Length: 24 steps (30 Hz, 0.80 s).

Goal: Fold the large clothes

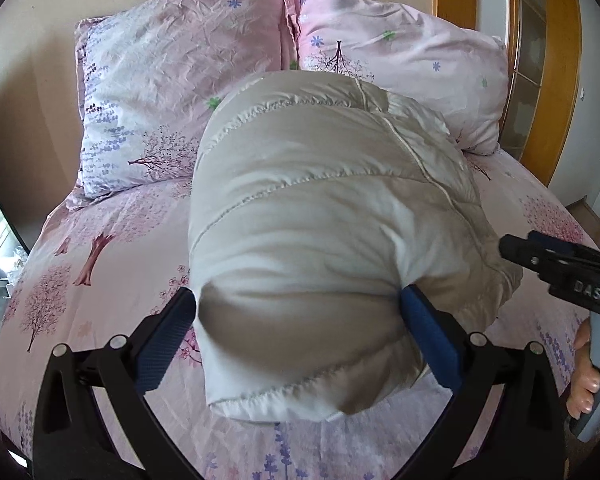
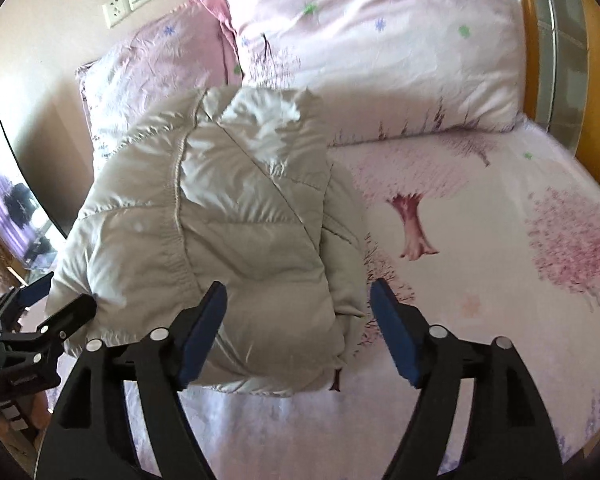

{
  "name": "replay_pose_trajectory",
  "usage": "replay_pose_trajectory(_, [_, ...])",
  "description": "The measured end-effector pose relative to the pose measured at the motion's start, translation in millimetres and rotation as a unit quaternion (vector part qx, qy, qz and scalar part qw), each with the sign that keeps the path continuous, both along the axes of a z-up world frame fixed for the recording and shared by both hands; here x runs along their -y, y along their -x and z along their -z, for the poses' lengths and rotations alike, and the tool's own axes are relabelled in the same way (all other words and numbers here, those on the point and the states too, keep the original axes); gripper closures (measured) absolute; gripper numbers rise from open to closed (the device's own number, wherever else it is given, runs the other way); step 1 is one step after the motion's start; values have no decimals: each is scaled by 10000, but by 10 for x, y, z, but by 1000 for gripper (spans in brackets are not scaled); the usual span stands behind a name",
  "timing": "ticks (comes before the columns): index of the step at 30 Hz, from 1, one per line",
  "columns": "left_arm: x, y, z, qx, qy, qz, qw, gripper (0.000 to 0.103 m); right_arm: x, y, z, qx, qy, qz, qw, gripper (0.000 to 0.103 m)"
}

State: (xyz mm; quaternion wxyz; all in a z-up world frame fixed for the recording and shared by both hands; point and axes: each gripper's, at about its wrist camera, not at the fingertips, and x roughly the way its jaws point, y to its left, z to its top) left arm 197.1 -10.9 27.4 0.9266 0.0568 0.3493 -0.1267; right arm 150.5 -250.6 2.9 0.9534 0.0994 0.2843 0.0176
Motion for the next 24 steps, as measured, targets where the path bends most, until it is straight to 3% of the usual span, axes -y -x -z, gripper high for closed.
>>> replay_pose_trajectory(5, [-38, 129, -29, 113, -36, -73, 9999, 2, -122, 197, -111, 339, 285, 145, 9989, 1])
replay_pose_trajectory(11, [-151, 357, -53, 326, -143, -355, 9987, 2, -173, 369, -158, 514, 618, 374, 9961, 1])
replay_pose_trajectory(15, [-226, 550, -86, 522, -177, -411, 9976, 2, -191, 442, -136, 482, 573, 318, 9967, 1])
replay_pose_trajectory(24, [-469, 779, -96, 451, 36, -769, 9960, 2, -334, 586, -87, 477, 775, 293, 9954, 1])
